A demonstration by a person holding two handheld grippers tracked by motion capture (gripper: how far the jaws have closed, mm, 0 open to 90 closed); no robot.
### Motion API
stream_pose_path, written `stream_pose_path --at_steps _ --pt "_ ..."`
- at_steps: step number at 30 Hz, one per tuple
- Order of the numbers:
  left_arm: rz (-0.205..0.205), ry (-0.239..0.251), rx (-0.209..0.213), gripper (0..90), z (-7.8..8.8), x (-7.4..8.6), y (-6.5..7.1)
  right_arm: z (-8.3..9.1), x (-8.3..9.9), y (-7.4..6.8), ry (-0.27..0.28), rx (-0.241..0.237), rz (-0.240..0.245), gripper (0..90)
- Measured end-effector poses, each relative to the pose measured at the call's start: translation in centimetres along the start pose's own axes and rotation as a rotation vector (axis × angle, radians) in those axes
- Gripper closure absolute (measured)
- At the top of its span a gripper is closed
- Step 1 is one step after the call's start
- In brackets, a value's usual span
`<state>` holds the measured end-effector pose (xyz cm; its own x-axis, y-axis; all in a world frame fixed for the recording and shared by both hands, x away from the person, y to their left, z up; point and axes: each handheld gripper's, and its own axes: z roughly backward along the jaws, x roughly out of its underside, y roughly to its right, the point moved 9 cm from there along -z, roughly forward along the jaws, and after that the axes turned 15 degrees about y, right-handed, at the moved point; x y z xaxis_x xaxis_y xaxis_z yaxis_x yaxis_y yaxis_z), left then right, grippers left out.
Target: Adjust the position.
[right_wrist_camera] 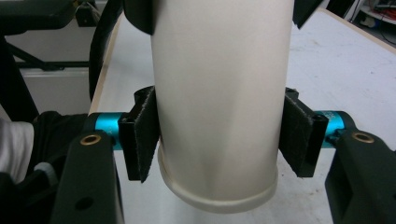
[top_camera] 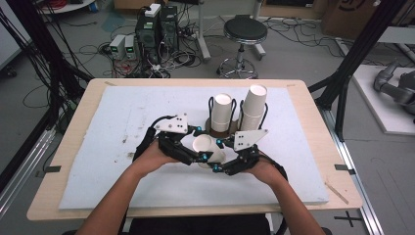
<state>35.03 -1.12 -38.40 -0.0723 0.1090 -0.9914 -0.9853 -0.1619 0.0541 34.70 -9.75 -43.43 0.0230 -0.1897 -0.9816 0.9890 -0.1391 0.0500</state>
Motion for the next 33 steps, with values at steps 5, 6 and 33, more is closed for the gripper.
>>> stream_pose_path --at_steps 5,6,33 --pt "0.005 -0.002 0.026 29.9 -0.16 0.15 0.38 0.04 -0.07 -0.23 0.002 -0.014 0.000 37.3" --pt "0.006 -0.003 0.029 30.1 -0.19 0.17 0.46 0.04 -0.07 -0.29 0.002 -0.018 -0.001 37.3" --pt "0.009 0.032 0.050 35.7 -0.09 0.29 1.01 0.13 -0.15 -0.80 0.016 -0.021 -0.034 33.3"
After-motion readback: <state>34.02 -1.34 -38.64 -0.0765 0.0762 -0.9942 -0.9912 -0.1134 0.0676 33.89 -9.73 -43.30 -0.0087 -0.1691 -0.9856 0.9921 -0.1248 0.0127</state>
